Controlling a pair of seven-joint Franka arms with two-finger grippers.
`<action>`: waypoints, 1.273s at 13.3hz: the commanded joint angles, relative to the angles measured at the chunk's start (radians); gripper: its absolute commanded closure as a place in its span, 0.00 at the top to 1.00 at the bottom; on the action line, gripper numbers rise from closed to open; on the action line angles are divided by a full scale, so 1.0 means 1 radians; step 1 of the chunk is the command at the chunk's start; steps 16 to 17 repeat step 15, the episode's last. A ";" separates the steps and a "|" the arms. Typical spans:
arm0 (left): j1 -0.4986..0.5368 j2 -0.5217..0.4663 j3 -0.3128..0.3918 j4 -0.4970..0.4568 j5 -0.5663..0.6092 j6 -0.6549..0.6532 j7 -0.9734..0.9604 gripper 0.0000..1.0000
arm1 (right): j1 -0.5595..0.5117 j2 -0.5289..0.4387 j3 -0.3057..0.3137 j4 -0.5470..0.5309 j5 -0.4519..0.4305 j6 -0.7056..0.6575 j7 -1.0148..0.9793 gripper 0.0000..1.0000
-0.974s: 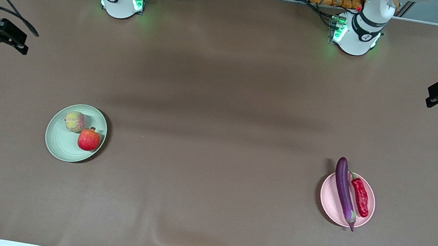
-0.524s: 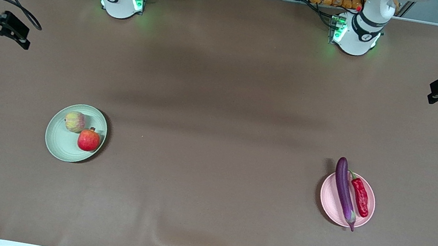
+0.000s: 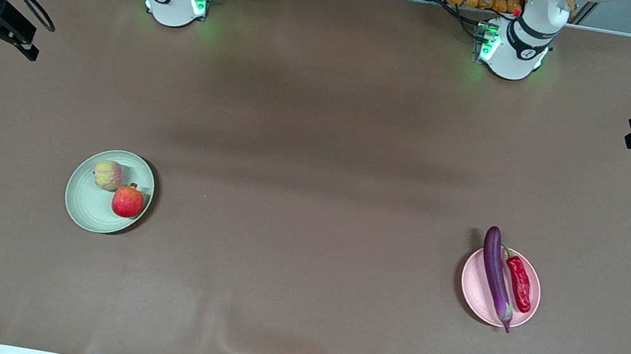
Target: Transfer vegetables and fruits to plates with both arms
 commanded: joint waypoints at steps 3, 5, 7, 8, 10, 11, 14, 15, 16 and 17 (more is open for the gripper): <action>0.021 -0.013 0.008 0.005 -0.020 -0.022 0.062 1.00 | -0.019 0.004 0.001 0.020 0.018 -0.016 -0.011 1.00; 0.023 -0.013 0.007 0.008 -0.020 -0.045 0.071 1.00 | -0.017 0.004 0.001 0.019 0.017 -0.016 -0.015 1.00; 0.024 -0.013 0.008 0.010 -0.020 -0.045 0.073 1.00 | -0.016 0.004 0.001 0.019 0.017 -0.016 -0.013 1.00; 0.024 -0.012 0.008 0.017 -0.020 -0.045 0.071 1.00 | -0.016 0.004 0.001 0.019 0.017 -0.016 -0.013 1.00; 0.021 -0.007 0.003 0.022 -0.019 -0.045 0.070 1.00 | -0.014 0.004 0.001 0.019 0.017 -0.021 -0.015 1.00; 0.020 -0.006 0.001 0.023 -0.017 -0.045 0.070 1.00 | -0.014 0.004 0.001 0.019 0.015 -0.024 -0.015 1.00; 0.017 -0.002 0.000 0.023 -0.016 -0.045 0.070 1.00 | -0.008 0.004 0.006 0.019 0.000 -0.023 -0.013 1.00; 0.017 -0.002 0.000 0.023 -0.017 -0.045 0.070 1.00 | -0.008 0.004 0.006 0.019 0.001 -0.023 -0.015 1.00; 0.017 -0.002 0.000 0.023 -0.017 -0.045 0.070 1.00 | -0.008 0.004 0.006 0.019 0.001 -0.023 -0.015 1.00; 0.017 -0.002 0.000 0.023 -0.017 -0.045 0.070 1.00 | -0.008 0.004 0.006 0.019 0.001 -0.023 -0.015 1.00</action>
